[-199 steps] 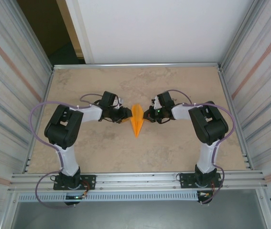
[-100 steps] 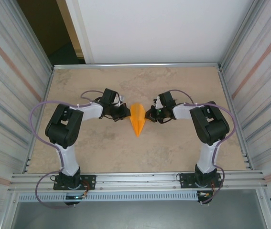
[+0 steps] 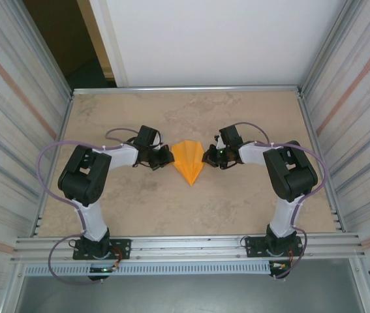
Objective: Fold a paper plane with a square sheet of paper (pick it up from the middle)
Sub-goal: Move the paper plane to the top-center of the table.
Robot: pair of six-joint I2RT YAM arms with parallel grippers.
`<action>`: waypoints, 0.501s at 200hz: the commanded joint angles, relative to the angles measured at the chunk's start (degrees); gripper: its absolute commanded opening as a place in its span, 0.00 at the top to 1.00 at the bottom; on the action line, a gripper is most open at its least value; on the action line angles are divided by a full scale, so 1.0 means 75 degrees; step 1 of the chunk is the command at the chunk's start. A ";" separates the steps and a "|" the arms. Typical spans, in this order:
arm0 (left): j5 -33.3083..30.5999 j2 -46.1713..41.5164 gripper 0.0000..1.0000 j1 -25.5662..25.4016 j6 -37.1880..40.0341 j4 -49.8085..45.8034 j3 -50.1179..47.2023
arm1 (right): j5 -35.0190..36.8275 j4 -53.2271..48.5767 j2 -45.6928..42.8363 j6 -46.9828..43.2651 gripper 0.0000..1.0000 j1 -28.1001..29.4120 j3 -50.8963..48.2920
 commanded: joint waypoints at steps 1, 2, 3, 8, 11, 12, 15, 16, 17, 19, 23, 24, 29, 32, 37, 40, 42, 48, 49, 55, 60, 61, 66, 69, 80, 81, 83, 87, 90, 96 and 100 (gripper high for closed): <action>0.0070 -0.0124 0.97 0.0028 -0.0155 0.0263 -0.0027 | 0.0050 -0.0358 -0.0060 -0.0118 0.90 0.0055 0.0170; 0.0073 -0.0127 0.97 0.0028 -0.0161 0.0263 -0.0032 | 0.0054 -0.0371 -0.0059 -0.0124 0.90 0.0057 0.0178; 0.0075 -0.0122 0.97 0.0028 -0.0158 0.0269 -0.0035 | 0.0056 -0.0388 -0.0065 -0.0128 0.89 0.0064 0.0194; 0.0090 -0.0128 0.97 0.0018 -0.0155 0.0273 -0.0016 | 0.0069 -0.0469 -0.0110 -0.0162 0.87 0.0074 0.0237; 0.0094 -0.0139 0.97 0.0022 -0.0149 0.0266 -0.0023 | 0.0086 -0.0524 -0.0151 -0.0188 0.86 0.0077 0.0269; 0.0097 -0.0140 0.97 0.0025 -0.0147 0.0265 -0.0007 | 0.0096 -0.0541 -0.0163 -0.0195 0.85 0.0080 0.0281; 0.0105 -0.0141 0.97 0.0019 -0.0138 0.0264 -0.0004 | 0.0131 -0.0618 -0.0208 -0.0218 0.83 0.0082 0.0312; 0.0108 -0.0141 0.97 0.0018 -0.0135 0.0264 0.0003 | 0.0147 -0.0647 -0.0221 -0.0228 0.83 0.0088 0.0325; 0.0116 -0.0141 0.97 0.0017 -0.0133 0.0264 0.0006 | 0.0167 -0.0661 -0.0227 -0.0244 0.82 0.0091 0.0332; 0.0130 -0.0149 0.97 0.0016 -0.0118 0.0264 0.0014 | 0.0191 -0.0719 -0.0259 -0.0253 0.80 0.0094 0.0346; 0.0151 -0.0146 0.97 0.0016 -0.0109 0.0253 0.0025 | 0.0254 -0.0807 -0.0350 -0.0287 0.76 0.0103 0.0382; 0.0149 -0.0149 0.97 0.0022 -0.0103 0.0252 0.0029 | 0.0274 -0.0824 -0.0380 -0.0303 0.76 0.0104 0.0390; 0.0167 -0.0160 0.97 0.0019 -0.0094 0.0236 0.0043 | 0.0333 -0.0907 -0.0524 -0.0370 0.72 0.0128 0.0419; 0.0164 -0.0161 0.97 0.0024 -0.0082 0.0224 0.0055 | 0.0378 -0.0954 -0.0587 -0.0410 0.69 0.0144 0.0421; 0.0174 -0.0165 0.97 0.0006 -0.0072 0.0211 0.0065 | 0.0483 -0.1044 -0.0722 -0.0488 0.65 0.0190 0.0459; 0.0176 -0.0164 0.97 -0.0003 -0.0064 0.0206 0.0066 | 0.0561 -0.1110 -0.0803 -0.0539 0.64 0.0213 0.0482; 0.0171 -0.0173 0.97 0.0003 -0.0062 0.0188 0.0068 | 0.0588 -0.1159 -0.0854 -0.0573 0.63 0.0227 0.0495; 0.0181 -0.0155 0.97 -0.0004 -0.0053 0.0181 0.0091 | 0.0785 -0.1326 -0.0980 -0.0678 0.59 0.0309 0.0542; 0.0181 -0.0159 0.97 0.0000 -0.0057 0.0176 0.0091 | 0.0820 -0.1352 -0.0999 -0.0698 0.59 0.0319 0.0552; 0.0195 -0.0152 0.97 -0.0007 -0.0052 0.0159 0.0102 | 0.0997 -0.1501 -0.1106 -0.0815 0.57 0.0391 0.0603; 0.0203 -0.0142 0.97 -0.0007 -0.0061 0.0158 0.0103 | 0.1118 -0.1610 -0.1171 -0.0901 0.56 0.0488 0.0649; 0.0192 -0.0141 0.97 -0.0013 -0.0055 0.0152 0.0109 | 0.1139 -0.1647 -0.1177 -0.0915 0.55 0.0508 0.0658; 0.0201 -0.0142 0.97 -0.0019 -0.0051 0.0138 0.0112 | 0.1238 -0.1755 -0.1215 -0.0979 0.54 0.0600 0.0695; 0.0194 -0.0131 0.97 -0.0013 -0.0056 0.0137 0.0109 | 0.1293 -0.1802 -0.1224 -0.1021 0.54 0.0658 0.0715; 0.0194 -0.0140 0.97 -0.0016 -0.0061 0.0135 0.0105 | 0.1457 -0.2006 -0.1215 -0.1122 0.54 0.0896 0.0803; 0.0193 -0.0141 0.97 -0.0017 -0.0061 0.0135 0.0110 | 0.1467 -0.2015 -0.1211 -0.1131 0.53 0.0923 0.0805; 0.0190 -0.0135 0.97 -0.0019 -0.0056 0.0144 0.0114 | 0.1489 -0.2051 -0.1199 -0.1143 0.53 0.0972 0.0822; 0.0192 -0.0140 0.97 -0.0023 -0.0061 0.0130 0.0112 | 0.1533 -0.2104 -0.1175 -0.1177 0.53 0.1065 0.0845; 0.0183 -0.0146 0.97 -0.0019 -0.0062 0.0127 0.0113 | 0.1549 -0.2139 -0.1154 -0.1194 0.53 0.1134 0.0874; 0.0185 -0.0148 0.97 -0.0030 -0.0062 0.0123 0.0118 | 0.1618 -0.2228 -0.1109 -0.1229 0.52 0.1276 0.0924; 0.0186 -0.0148 0.97 -0.0029 -0.0062 0.0123 0.0123 | 0.1697 -0.2297 -0.1063 -0.1250 0.52 0.1373 0.0960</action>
